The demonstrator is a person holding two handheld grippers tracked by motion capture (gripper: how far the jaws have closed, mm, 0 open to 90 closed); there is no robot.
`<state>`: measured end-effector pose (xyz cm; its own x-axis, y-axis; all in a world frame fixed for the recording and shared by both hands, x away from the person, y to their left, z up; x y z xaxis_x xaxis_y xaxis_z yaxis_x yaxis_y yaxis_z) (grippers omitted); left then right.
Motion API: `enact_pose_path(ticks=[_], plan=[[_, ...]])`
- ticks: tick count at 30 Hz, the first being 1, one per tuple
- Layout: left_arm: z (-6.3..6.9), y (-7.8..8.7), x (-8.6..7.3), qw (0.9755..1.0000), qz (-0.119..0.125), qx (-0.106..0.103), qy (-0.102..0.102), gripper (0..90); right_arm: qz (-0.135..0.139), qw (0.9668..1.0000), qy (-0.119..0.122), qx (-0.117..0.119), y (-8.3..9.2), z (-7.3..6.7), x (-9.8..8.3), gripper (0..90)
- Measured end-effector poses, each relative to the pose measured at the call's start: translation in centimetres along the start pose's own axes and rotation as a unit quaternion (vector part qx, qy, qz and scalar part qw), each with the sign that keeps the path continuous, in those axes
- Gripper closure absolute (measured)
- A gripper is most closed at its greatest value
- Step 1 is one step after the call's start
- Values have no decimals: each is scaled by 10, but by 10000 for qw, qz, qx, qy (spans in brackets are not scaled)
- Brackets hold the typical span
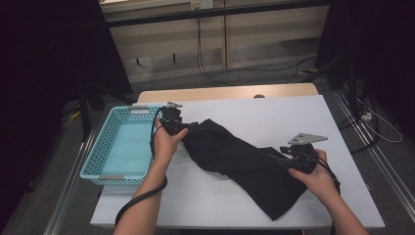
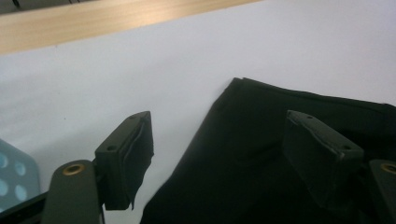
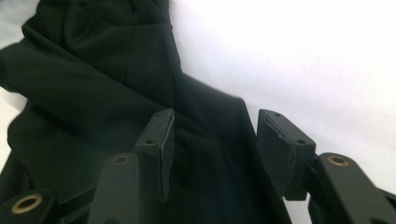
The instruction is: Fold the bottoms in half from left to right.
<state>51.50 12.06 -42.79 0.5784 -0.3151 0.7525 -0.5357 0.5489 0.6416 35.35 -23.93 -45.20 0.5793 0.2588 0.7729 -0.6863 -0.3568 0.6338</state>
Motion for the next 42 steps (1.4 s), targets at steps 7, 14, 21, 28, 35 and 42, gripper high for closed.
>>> enact_pose_path(ticks=[7, 14, 21, 28, 35, 42], plan=[[15, 13, -13, 9997, 59, -63, -213, 192, -279, 9995, 43, -164, 2, 8, -15, 636], [29, 17, -33, 9988, -8, -207, -453, 189, -352, 9977, -84, -565, 19, 23, -32, 443], [29, 17, -37, 9989, 10, -296, -372, 184, -511, 9970, -402, -425, 19, 29, -46, 668], [35, 18, -32, 9983, 104, -395, -425, 183, -605, 9968, -531, -30, 26, 29, -48, 893], [40, 21, -27, 9975, 170, -458, -519, 182, -411, 9949, -727, -568, 51, 62, -51, 895], [38, 22, -34, 9982, 99, -352, -473, 180, -460, 9909, -724, -1033, 45, 81, -54, 891]])
Point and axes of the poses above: each handheld gripper's, and its own axes: y roughly backward along the jaws, x roughly out of its top, z roughly to its right, the point moved 3 cm from there along -y, roughly forward along the jaws, and after that the axes turned 4 degrees about -x, right-handed, at the moved point
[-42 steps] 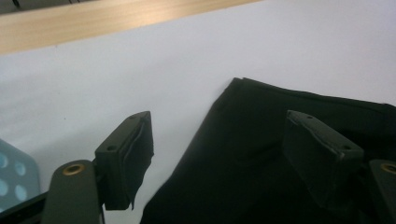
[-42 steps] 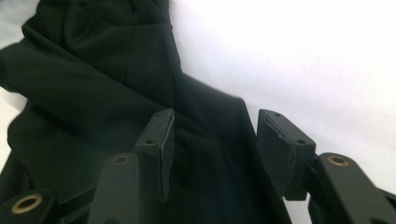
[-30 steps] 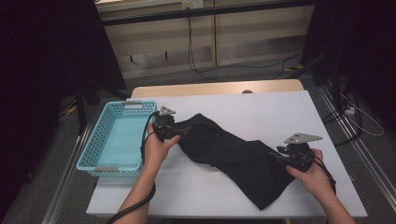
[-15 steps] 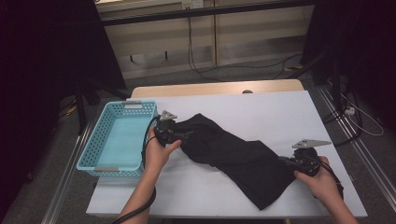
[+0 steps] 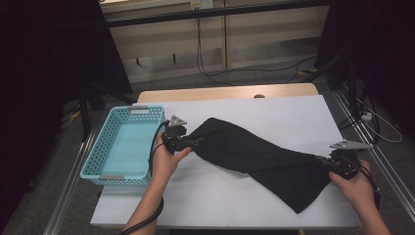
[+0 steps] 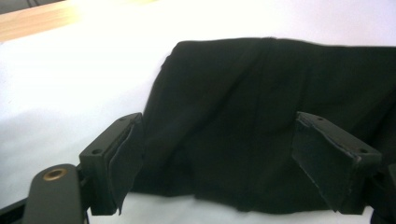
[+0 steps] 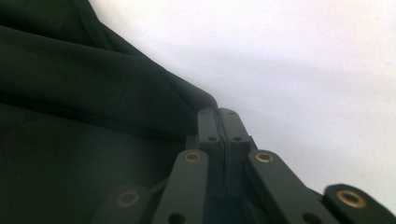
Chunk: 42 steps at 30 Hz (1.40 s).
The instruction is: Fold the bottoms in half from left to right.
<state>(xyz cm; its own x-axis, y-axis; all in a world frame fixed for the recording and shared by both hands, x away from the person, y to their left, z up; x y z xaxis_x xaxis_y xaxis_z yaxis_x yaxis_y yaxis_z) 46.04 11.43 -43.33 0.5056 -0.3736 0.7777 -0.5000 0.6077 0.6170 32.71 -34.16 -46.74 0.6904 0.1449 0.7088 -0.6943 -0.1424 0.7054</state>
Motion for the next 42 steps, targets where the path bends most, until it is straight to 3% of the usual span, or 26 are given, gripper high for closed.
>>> enact_pose_path(ticks=[3, 6, 7, 10, 11, 12, 13, 14, 18, 20, 22, 23, 25, 26, 27, 32, 35, 38, 42], plan=[[-1, 0, -1, 10000, -14, 16, 38, 178, 81, 9999, 4, -70, 0, -4, 2, 833], [-1, 0, -1, 10000, -31, 1, 10, 175, 153, 9998, 87, 58, 2, -16, 3, 659], [-1, 0, -1, 10000, -31, 1, 10, 173, 196, 9997, 140, 103, 3, -21, 4, 659], [-3, -1, -2, 9999, -79, 46, 42, 163, 366, 9987, 224, 265, 8, -40, 10, 504], [-5, -1, -3, 9999, -90, 63, 48, 163, 366, 9987, 224, 265, 8, -40, 10, 504], [-6, -1, -3, 9999, -98, 77, 70, 158, 450, 9976, 300, 437, 10, -55, 13, 454], [-7, -1, -4, 9999, -118, 98, 36, 158, 450, 9976, 300, 437, 10, -55, 13, 454], [-9, 0, -4, 9998, -116, 85, 100, 157, 499, 9956, 443, 664, 11, -74, 14, 438], [-11, 3, -4, 9997, -75, 146, 160, 158, 466, 9908, 816, 977, 11, -104, 13, 474], [-12, 4, -3, 9997, -45, 186, 178, 161, 430, 9884, 979, 1082, 9, -116, 11, 557], [-12, 3, -3, 9994, 29, 214, 257, 165, 415, 9868, 1050, 1159, 8, -122, 10, 580], [-13, 3, -3, 9992, 59, 293, 268, 169, 359, 9837, 1178, 1312, 6, -130, 9, 650], [-17, 3, -4, 9991, -44, 374, 178, 177, 351, 9813, 1238, 1430, 6, -136, 6, 685], [-17, 3, -4, 9991, -44, 374, 178, 180, 351, 9813, 1238, 1430, 6, -136, 6, 685], [-18, 3, -5, 9989, -67, 402, 225, 180, 276, 9775, 1422, 1533, 4, -144, 4, 687], [-19, 1, -6, 9990, -77, 393, 222, 180, 117, 9710, 1762, 1611, -1, -158, -2, 667], [-17, 1, -5, 9990, -52, 361, 253, 179, 94, 9694, 1963, 1474, -6, -162, -5, 691], [-17, 2, -5, 9991, -21, 351, 252, 179, 31, 9702, 1985, 1387, -7, -158, -3, 844], [-18, 4, -5, 9990, 5, 332, 286, 179, -56, 9716, 1808, 1528, -5, -153, -2, 878]])
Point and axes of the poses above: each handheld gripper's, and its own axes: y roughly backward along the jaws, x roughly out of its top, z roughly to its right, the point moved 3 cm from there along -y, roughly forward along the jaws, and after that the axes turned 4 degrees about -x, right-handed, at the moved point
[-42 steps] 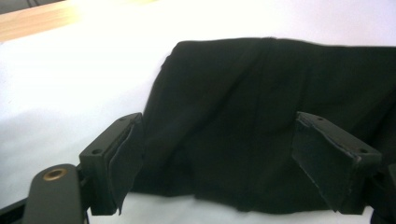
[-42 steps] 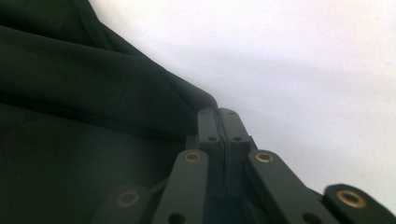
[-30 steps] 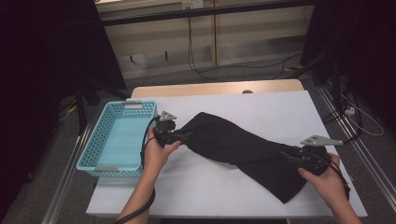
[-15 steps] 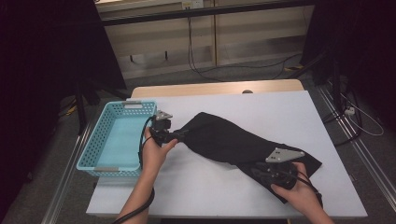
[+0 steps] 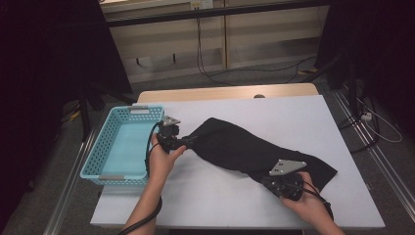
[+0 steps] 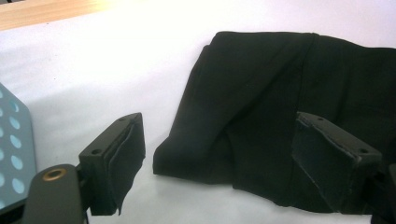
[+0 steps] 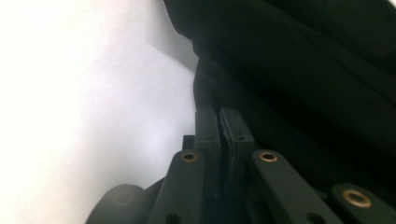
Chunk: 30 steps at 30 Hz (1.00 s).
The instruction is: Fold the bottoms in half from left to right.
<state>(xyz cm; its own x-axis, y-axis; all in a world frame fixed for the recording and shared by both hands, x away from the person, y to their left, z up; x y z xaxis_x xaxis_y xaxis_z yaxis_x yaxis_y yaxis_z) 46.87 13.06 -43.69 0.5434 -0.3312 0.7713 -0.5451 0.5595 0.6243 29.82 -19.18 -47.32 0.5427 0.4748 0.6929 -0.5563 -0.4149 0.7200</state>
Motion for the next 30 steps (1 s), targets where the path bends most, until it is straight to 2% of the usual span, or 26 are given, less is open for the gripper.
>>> enact_pose_path(ticks=[1, 4, 6, 7, 11, 12, 13, 14, 17, 19, 21, 24, 25, 26, 27, 30], plan=[[-1, 1, 0, 10000, -1, 17, -37, 179, -35, 10000, 17, 37, 2, 0, -1, 881], [-1, 3, 2, 9999, 108, 2, 49, 179, -94, 9996, 12, 262, 15, 2, -8, 883], [-1, 5, 2, 10000, 64, 11, -7, 179, -123, 9995, 16, 284, 18, 2, -10, 883], [0, 6, 2, 10000, 44, -16, -38, 179, -147, 9994, -10, 298, 22, 1, -16, 881], [0, 6, 2, 10000, 88, -20, -3, 178, -172, 9994, 59, 301, 25, -1, -20, 878], [2, 5, 3, 9999, 142, -34, 59, 177, -87, 9997, 59, 214, 26, -1, -18, 839], [0, 7, 3, 9999, 53, -12, -101, 178, -20, 9998, 61, 171, 26, -2, -16, 792], [2, 7, 3, 9999, 94, -10, -44, 178, 68, 9998, 66, 147, 25, -3, -14, 737], [3, 8, 4, 9999, 89, -31, -83, 176, 219, 9997, 75, 114, 17, -7, -4, 643], [5, 7, 4, 9999, 130, -39, -41, 176, 229, 9996, 84, 107, 12, -9, -1, 618], [5, 7, 3, 9999, 79, -56, -41, 176, 285, 9992, 221, 142, -4, -15, 9, 583], [5, 7, 2, 9999, 119, -49, -9, 176, 242, 9992, 312, 113, -18, -15, 12, 614], [5, 7, 2, 9999, 119, -49, -9, 176, 242, 9992, 312, 113, -18, -15, 12, 614], [4, 8, 2, 9999, 87, -41, -58, 176, 287, 9991, 282, 139, -19, -14, 13, 680], [4, 9, 2, 9999, 97, -42, -27, 175, 232, 9990, 383, 68, -16, -12, 12, 827], [1, 10, 1, 9999, 80, -10, -83, 175, 141, 9992, 282, 260, -9, -11, 9, 844]])
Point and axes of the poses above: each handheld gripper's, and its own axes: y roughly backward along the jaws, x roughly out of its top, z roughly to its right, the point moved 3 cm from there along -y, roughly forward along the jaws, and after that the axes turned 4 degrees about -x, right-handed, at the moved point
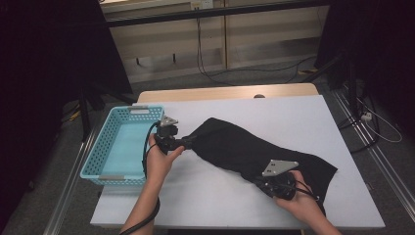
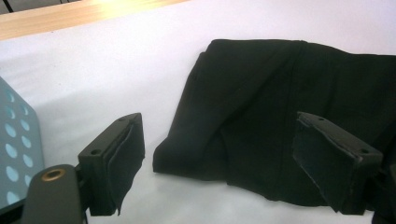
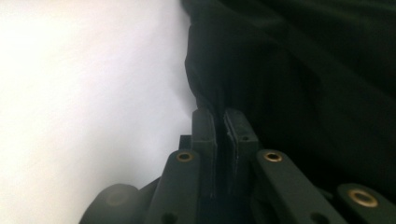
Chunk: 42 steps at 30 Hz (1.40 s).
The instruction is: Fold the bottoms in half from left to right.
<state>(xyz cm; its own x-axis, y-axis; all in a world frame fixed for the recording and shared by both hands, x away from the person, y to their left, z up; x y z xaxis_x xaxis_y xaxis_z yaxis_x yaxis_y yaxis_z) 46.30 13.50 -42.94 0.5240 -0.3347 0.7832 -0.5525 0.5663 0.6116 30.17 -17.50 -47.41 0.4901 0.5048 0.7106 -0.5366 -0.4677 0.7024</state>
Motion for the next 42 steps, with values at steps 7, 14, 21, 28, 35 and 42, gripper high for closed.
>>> enact_pose_path(ticks=[7, 14, 21, 28, 35, 42], plan=[[1, -1, 1, 10000, 0, -15, -2, 175, -68, 9995, 129, 274, 27, -7, -17, 822], [1, 1, 1, 10000, 0, 5, 33, 174, 372, 9993, -62, 56, 15, -11, 9, 522], [-2, 0, -5, 9999, -106, 77, 55, 179, 437, 9987, 266, -11, -30, -29, 46, 534], [-1, -9, -12, 9995, -265, 91, 118, 272, 198, 9989, 396, -170, -57, -32, 52, 786], [-1, -22, -21, 9980, -504, 66, 380, 469, 84, 9997, 211, -111, -41, -19, 41, 866], [1, -31, -27, 9955, -822, -1, 478, 745, 88, 9997, 215, -119, -37, -20, 35, 862]])
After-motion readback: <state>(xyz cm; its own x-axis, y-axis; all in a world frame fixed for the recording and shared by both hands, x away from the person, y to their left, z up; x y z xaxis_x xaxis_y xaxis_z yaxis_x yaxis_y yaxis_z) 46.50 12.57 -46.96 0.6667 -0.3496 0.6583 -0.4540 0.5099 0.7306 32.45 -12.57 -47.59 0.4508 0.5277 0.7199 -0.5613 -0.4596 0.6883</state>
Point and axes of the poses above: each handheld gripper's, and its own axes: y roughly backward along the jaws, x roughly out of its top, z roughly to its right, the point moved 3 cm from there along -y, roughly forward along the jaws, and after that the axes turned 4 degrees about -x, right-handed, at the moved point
